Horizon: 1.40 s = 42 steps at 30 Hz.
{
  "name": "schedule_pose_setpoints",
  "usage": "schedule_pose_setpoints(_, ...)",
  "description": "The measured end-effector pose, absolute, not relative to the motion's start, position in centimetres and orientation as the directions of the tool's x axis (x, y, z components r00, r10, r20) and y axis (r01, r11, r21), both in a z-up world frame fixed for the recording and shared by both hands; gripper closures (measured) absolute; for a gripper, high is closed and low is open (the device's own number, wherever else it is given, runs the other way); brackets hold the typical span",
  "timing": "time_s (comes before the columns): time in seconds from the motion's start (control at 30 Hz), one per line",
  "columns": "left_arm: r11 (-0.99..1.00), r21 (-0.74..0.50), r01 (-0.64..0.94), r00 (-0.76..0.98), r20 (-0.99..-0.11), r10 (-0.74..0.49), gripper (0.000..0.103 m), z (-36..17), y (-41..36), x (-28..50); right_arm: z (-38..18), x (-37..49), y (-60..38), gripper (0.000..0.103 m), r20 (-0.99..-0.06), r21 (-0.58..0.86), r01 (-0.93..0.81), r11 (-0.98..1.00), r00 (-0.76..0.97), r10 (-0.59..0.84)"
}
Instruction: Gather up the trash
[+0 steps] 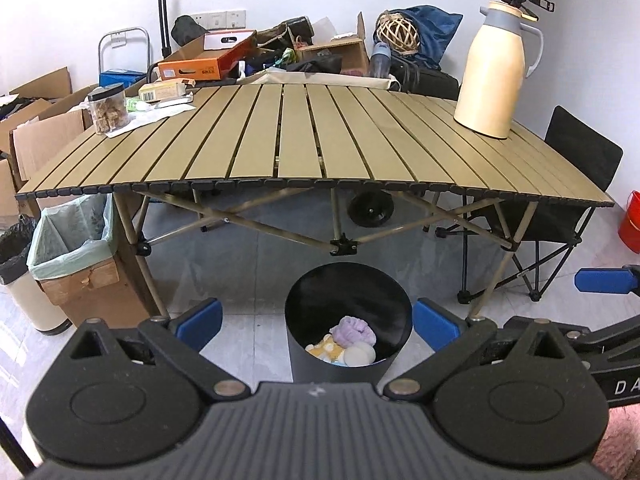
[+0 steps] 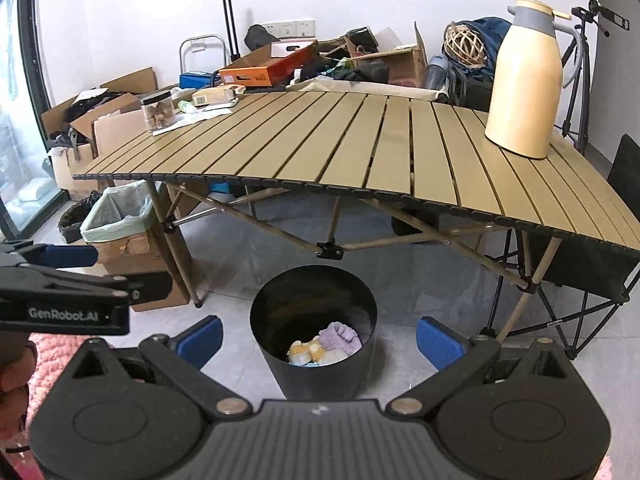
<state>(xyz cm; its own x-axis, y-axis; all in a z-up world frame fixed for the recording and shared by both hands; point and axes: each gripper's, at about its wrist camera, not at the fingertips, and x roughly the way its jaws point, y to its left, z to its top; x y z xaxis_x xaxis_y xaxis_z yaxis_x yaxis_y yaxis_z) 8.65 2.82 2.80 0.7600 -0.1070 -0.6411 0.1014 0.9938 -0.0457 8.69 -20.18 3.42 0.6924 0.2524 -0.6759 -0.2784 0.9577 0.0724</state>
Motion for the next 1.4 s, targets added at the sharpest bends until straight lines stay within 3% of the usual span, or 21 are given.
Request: schedule_pose_setpoints(1.4, 0.994, -0.047, 0.096, 0.762, -0.64, -0.104, 0.0, 3.26, 3.15, 8.34, 3.91, 8.34, -20.44, 0.0, -0.665, 0.077, -0.265, 0.961, 0.704, 0.248)
